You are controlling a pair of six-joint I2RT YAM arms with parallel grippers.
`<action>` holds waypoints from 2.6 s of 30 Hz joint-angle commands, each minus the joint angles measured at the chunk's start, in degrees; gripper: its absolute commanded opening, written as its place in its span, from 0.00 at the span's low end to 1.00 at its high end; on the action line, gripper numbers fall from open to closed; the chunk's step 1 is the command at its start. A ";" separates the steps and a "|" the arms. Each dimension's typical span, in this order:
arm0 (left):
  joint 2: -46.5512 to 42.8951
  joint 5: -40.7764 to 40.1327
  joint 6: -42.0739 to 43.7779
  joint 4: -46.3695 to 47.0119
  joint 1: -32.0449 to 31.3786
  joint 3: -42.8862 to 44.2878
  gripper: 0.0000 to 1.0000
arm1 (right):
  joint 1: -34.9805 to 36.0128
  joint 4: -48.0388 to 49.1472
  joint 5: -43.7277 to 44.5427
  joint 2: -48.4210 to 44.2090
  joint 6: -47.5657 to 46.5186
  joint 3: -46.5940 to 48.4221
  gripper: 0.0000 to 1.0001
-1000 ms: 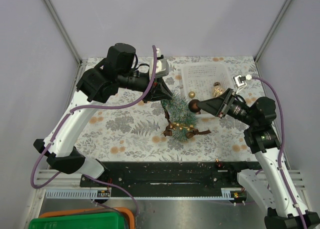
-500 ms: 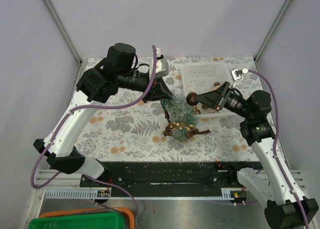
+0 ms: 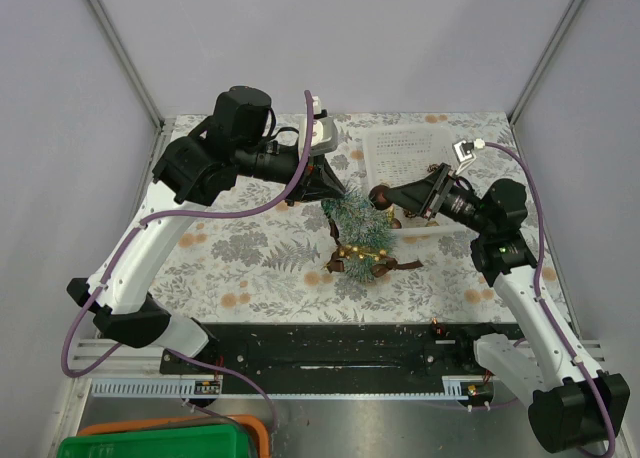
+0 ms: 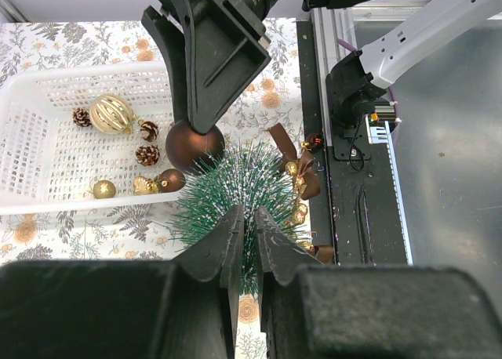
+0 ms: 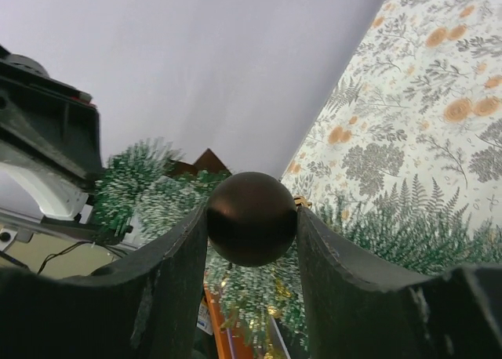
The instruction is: Decorate the small christmas tree
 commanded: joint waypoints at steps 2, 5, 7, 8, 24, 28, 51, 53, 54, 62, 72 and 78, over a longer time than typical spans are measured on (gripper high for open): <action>-1.30 1.79 -0.16 2.52 0.17 1.32 0.14 | -0.08 -2.67 2.13 -2.90 -3.61 -2.61 0.27; -1.04 1.97 -0.16 2.52 0.17 1.58 0.13 | -0.08 -7.67 3.36 -5.62 -5.98 -3.23 0.27; -1.04 2.15 -0.25 2.52 0.17 1.58 0.13 | -0.08 -11.71 4.42 -7.90 -7.56 -3.40 0.27; -0.95 2.23 -0.34 2.52 0.26 1.58 0.13 | -0.08 -13.21 4.86 -9.13 -8.27 -3.40 0.26; -1.21 1.97 -0.52 2.52 -0.10 1.58 0.13 | -0.08 -22.80 8.55 -15.65 -10.47 -5.25 0.35; -1.21 1.97 -0.52 2.52 -0.09 1.76 0.12 | -0.08 -23.86 9.69 -15.74 -11.35 -5.34 0.47; -0.68 2.06 -0.52 2.52 -0.27 1.84 0.12 | -0.08 -33.70 14.88 -16.53 -19.34 -1.74 0.70; -0.77 1.97 -0.52 2.44 -0.27 1.76 0.12 | 0.01 -35.10 15.32 -16.70 -20.22 -1.12 0.70; -0.69 1.97 -0.52 2.52 -0.18 1.84 0.12 | -0.08 -35.55 15.50 -16.88 -20.58 -0.95 0.70; -0.86 2.06 -0.52 2.61 -0.18 1.67 0.12 | -0.08 -38.89 16.90 -16.88 -23.04 0.02 0.71; -0.68 1.88 -0.52 2.52 -0.27 1.76 0.12 | -0.08 -39.50 18.83 -15.74 -24.01 1.69 0.71; -0.95 1.53 -0.43 2.44 -0.18 1.67 0.12 | -0.08 -41.35 23.40 -14.34 -25.24 2.74 0.70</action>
